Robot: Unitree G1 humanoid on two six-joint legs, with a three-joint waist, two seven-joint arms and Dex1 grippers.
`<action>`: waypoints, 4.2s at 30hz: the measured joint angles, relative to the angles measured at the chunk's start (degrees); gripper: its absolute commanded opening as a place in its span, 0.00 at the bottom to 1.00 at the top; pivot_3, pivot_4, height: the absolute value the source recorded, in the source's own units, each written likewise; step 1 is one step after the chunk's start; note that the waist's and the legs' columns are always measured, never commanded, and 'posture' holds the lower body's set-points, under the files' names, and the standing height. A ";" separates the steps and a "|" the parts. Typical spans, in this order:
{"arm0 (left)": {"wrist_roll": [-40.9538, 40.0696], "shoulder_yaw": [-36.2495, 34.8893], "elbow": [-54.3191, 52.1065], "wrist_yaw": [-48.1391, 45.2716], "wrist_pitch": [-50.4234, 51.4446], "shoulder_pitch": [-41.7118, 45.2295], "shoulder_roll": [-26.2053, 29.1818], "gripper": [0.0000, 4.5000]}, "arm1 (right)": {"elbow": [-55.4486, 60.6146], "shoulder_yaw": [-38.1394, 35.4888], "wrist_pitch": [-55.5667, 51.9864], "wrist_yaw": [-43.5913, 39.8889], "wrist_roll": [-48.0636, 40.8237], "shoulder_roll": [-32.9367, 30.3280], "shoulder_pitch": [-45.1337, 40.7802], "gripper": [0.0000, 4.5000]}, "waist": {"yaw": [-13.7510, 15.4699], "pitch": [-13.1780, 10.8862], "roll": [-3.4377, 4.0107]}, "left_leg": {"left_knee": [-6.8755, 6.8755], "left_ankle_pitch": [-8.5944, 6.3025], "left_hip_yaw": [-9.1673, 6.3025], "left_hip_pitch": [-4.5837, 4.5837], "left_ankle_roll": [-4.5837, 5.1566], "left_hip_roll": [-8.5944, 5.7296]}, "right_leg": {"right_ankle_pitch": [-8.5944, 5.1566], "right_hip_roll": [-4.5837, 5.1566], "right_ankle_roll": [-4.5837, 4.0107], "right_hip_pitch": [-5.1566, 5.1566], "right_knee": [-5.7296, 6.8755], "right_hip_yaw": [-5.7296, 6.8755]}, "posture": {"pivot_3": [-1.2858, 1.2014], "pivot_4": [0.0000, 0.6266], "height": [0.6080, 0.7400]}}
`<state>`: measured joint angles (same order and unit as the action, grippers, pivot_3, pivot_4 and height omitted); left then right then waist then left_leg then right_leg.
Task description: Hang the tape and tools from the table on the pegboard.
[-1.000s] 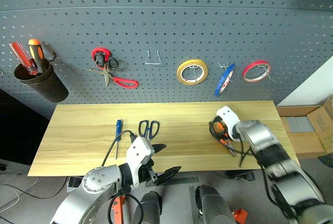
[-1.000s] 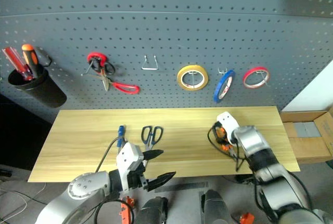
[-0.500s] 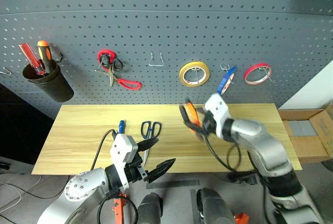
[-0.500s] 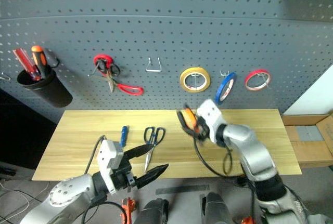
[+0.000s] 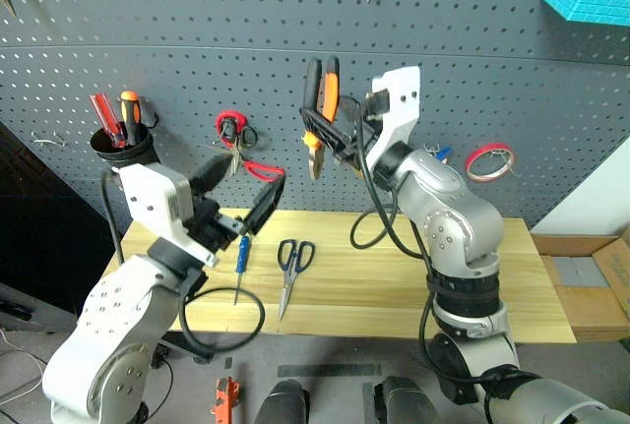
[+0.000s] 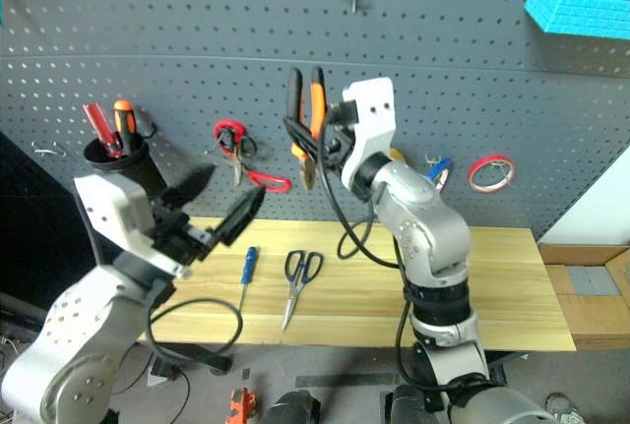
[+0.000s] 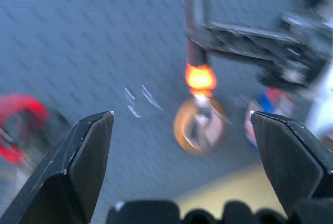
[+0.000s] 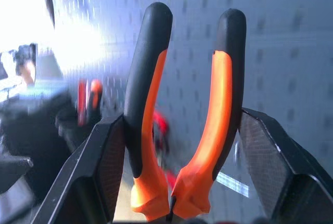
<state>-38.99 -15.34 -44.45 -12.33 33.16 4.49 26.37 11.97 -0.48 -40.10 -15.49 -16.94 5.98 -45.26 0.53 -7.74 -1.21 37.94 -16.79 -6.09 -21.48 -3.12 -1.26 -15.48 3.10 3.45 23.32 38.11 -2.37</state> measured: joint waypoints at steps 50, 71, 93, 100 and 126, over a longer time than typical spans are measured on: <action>17.21 10.29 30.67 -5.78 -7.35 13.39 -7.80 1.00 | -47.77 7.70 56.08 20.64 15.80 2.45 -14.63 0.62 | -0.77 -4.82 0.27 | -0.06 -0.05 -0.16 0.08 0.21 0.06 | -0.10 0.03 -0.15 0.44 0.73 -0.14 | 0.59 0.39 1.00; 17.07 7.03 29.43 -7.09 -7.11 11.32 -5.36 1.00 | -43.02 14.69 57.04 20.60 17.26 2.00 -9.96 0.62 | -0.72 -5.06 0.27 | -0.12 0.03 -0.14 -0.47 0.04 0.08 | -0.10 0.06 -0.15 0.94 0.57 -0.10 | 0.59 0.36 1.00; 17.11 7.07 29.31 -7.28 -7.11 10.86 -5.32 1.00 | -40.88 14.55 44.66 19.71 19.74 1.32 -5.43 0.99 | -0.67 -5.07 0.26 | -0.08 0.00 -0.21 -0.48 0.10 0.08 | -0.10 0.06 -0.15 0.87 0.54 -0.05 | 0.57 0.37 1.00; 17.62 6.97 27.42 -4.71 -5.58 5.72 -6.42 1.00 | -14.10 14.78 28.70 4.27 10.88 -4.99 10.19 0.99 | -0.75 -5.07 0.26 | -0.10 -0.03 -0.20 -0.63 0.10 0.10 | -0.10 0.10 -0.15 0.90 0.34 -0.05 | 0.55 0.36 1.00; 31.22 16.12 32.60 10.14 11.63 -3.37 -14.73 1.00 | 4.65 22.45 26.02 -34.26 4.31 -31.35 29.08 0.99 | -3.45 -7.10 -0.31 | -0.05 -0.13 -0.22 -0.54 0.29 0.11 | -0.10 0.10 -0.10 0.70 0.16 0.00 | 0.50 0.45 1.00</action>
<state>-7.77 0.79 -11.86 -2.19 44.79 1.12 11.64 16.61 21.97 -14.08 -49.75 -12.63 -25.36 -16.18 -2.92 -14.84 -1.52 37.89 -16.92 -6.31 -22.02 -2.83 -1.16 -15.58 3.20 3.35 24.01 38.28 -2.37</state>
